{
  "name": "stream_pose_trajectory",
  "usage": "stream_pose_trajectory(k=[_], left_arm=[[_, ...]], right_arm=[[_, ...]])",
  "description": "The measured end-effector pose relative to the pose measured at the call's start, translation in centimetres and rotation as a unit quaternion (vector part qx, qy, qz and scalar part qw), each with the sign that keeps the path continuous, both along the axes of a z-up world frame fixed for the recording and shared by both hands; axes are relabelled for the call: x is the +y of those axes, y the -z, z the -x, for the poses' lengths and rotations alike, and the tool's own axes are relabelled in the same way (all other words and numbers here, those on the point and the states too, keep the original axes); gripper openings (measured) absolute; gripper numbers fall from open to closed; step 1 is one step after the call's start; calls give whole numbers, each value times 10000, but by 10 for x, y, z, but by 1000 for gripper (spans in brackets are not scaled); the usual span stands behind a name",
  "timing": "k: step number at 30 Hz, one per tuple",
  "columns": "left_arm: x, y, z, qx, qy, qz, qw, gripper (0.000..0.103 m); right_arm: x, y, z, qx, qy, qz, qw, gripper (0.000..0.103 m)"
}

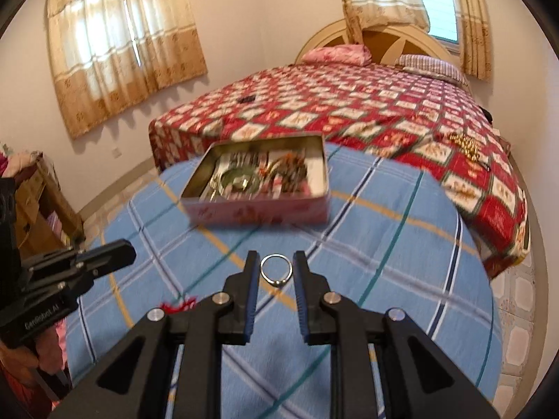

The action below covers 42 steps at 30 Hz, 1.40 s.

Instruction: Organize jewelry

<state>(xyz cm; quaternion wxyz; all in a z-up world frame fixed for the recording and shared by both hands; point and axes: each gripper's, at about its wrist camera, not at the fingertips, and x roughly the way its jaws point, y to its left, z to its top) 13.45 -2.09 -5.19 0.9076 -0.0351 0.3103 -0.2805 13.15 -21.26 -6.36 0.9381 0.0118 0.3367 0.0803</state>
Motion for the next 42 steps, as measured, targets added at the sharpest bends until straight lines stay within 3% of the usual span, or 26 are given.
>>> stream_pose_trajectory(k=[7, 11, 12, 14, 16, 20, 22, 23, 24, 25, 29, 34, 42], left_arm=[[2, -13, -19, -191, 277, -206, 9992, 4], [0, 2, 0, -175, 866, -859, 9924, 6], [0, 9, 2, -66, 901, -948, 9914, 8], [1, 26, 6, 287, 958, -1041, 9895, 25], [1, 44, 12, 550, 903, -1155, 9877, 57], [1, 64, 14, 939, 824, -871, 9883, 60], [-6, 71, 11, 1006, 601, -1127, 9867, 60], [-9, 75, 11, 1087, 581, -1257, 9844, 60], [-12, 73, 11, 1023, 587, -1296, 9845, 52], [-13, 73, 11, 1015, 617, -1308, 9843, 29], [-12, 75, 9, 1012, 431, -1423, 9837, 4], [-8, 68, 9, 955, 509, -1050, 9886, 2], [-4, 13, -22, 215, 366, 62, 9991, 2]], right_arm=[[-10, -4, -32, -48, 43, -263, 9996, 22], [-7, 6, -32, 55, -35, -261, 9996, 22], [-6, 10, -32, 97, -52, -276, 9996, 22], [-7, 16, -30, 166, -53, -312, 9994, 22], [-7, 20, -29, 229, -61, -374, 9990, 22], [-5, 20, -20, 247, -104, -358, 9990, 22], [-4, 17, -17, 224, -120, -366, 9990, 22], [-4, 15, -16, 208, -122, -369, 9990, 22], [-5, 13, -13, 184, -118, -375, 9991, 22], [-6, 12, -13, 172, -111, -377, 9991, 22], [-6, 10, -10, 141, -90, -393, 9991, 22], [-6, 9, -11, 98, -94, -420, 9990, 22], [-16, -4, -29, -92, -9, -466, 9989, 22]])
